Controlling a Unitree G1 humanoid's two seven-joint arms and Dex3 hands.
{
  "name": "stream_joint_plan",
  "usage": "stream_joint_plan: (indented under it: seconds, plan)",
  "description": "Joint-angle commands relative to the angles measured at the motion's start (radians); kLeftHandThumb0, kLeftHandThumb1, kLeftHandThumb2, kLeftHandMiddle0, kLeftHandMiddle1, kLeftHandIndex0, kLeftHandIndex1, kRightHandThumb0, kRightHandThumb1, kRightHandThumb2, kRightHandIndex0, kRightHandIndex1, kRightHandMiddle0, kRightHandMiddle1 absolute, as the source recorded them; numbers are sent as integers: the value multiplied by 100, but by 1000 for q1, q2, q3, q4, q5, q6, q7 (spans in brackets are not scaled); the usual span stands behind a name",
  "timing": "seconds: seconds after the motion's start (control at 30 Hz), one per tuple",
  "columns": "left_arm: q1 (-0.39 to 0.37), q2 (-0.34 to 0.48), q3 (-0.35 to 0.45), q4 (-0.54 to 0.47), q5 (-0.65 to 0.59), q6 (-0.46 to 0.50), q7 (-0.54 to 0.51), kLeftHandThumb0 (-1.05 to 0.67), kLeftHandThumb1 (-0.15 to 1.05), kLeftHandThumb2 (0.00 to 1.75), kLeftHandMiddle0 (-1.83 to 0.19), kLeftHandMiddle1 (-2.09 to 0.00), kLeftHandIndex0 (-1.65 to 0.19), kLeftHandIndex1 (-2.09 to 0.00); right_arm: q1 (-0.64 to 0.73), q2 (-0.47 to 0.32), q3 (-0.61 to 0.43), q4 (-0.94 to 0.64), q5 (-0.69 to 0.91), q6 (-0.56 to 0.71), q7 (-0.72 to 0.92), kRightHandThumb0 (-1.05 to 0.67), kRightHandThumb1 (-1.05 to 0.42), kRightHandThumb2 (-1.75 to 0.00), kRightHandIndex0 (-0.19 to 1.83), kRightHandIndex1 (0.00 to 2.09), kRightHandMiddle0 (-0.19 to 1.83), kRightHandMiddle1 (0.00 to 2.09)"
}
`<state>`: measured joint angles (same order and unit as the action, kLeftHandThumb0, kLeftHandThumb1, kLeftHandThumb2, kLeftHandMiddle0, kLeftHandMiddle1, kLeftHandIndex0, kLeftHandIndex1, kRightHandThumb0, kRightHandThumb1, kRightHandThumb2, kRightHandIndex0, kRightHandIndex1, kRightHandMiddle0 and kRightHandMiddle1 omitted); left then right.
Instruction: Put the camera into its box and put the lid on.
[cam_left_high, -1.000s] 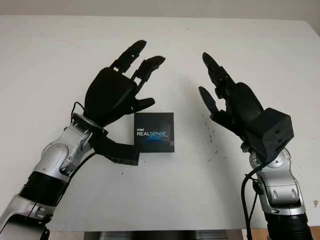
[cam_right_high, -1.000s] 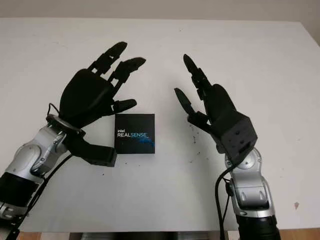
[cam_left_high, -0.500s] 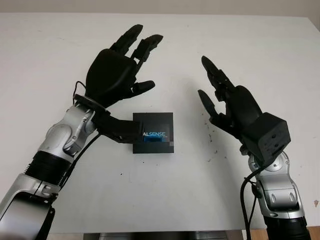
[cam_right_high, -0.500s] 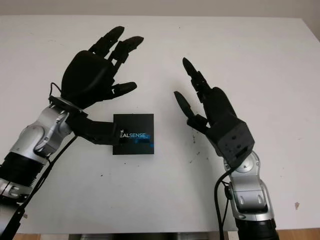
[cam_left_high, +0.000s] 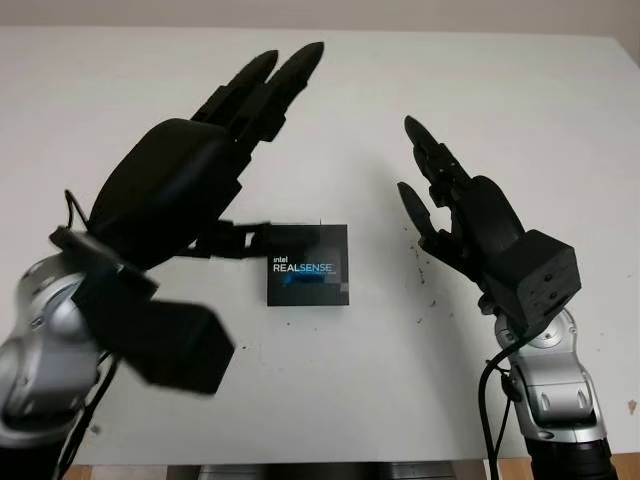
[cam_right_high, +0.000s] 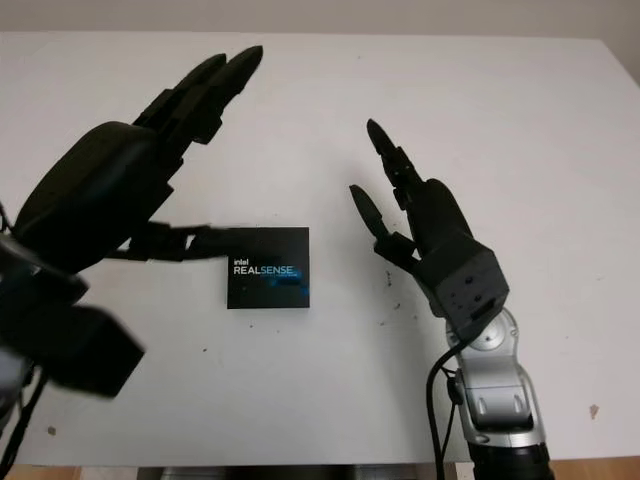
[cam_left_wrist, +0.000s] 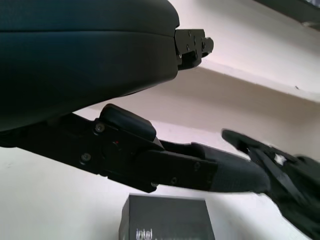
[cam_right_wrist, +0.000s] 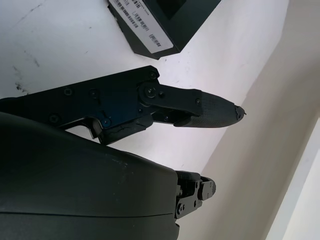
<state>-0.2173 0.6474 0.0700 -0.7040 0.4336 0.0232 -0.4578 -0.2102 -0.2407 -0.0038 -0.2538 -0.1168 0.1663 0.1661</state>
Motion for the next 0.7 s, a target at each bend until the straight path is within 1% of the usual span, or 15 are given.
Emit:
stream_joint_plan:
  seconds: [0.0, 0.07, 0.17, 0.23, 0.3, 0.37, 0.47, 0.6, 0.67]
  plan:
    - [49, 23, 36, -71, -27, -1, -37, -101, 105, 17, 18, -2, 19, -1, 9, 2, -1, -15, 8, -18, -2, -65, -105, -55, 5, 7, 10, 7]
    - [90, 42, 60, -107, -35, -13, -69, -101, 105, 17, 19, -1, 19, 0, 9, -1, 1, -16, 2, -12, -1, -65, -105, -55, 5, 6, 9, 7]
    - [141, 61, 70, -115, -10, -69, -80, -101, 105, 12, 19, 0, 19, 0, 7, -3, 1, -19, -6, -6, -3, -66, -105, -55, 6, 7, 10, 8]
    - [169, 68, 62, -95, 26, -130, -65, -103, 104, 12, 19, 0, 19, 0, 4, -2, 0, -17, -3, -6, -1, -66, -105, -55, 6, 7, 11, 8]
    - [189, 70, 47, -89, 100, -163, -60, -104, 105, 14, 19, 0, 19, 0, 1, -2, -3, -11, 3, -11, 2, -66, -105, -55, 6, 7, 10, 8]
    - [208, 45, 28, -78, 206, -205, -9, -105, 105, 17, 19, 0, 19, 0, -2, 1, -5, -10, 10, -5, 4, -66, -105, -54, 6, 7, 11, 8]
    - [237, -18, -23, -49, 345, -241, 80, -102, 104, 11, 19, 0, 19, 0, -5, 2, -3, -10, 13, 3, 6, -67, -105, -54, 6, 6, 10, 8]
    - [255, -90, -97, -16, 520, -253, 148, -99, 105, 9, 19, 0, 19, 0, -7, -2, 0, -15, 2, 9, 1, -68, -105, -54, 6, 7, 11, 8]
    - [258, -120, -129, 2, 603, -253, 177, -98, 105, 13, 19, 0, 19, 0, -6, -3, -2, -14, 2, 10, 1, -69, -105, -54, 7, 7, 11, 8]
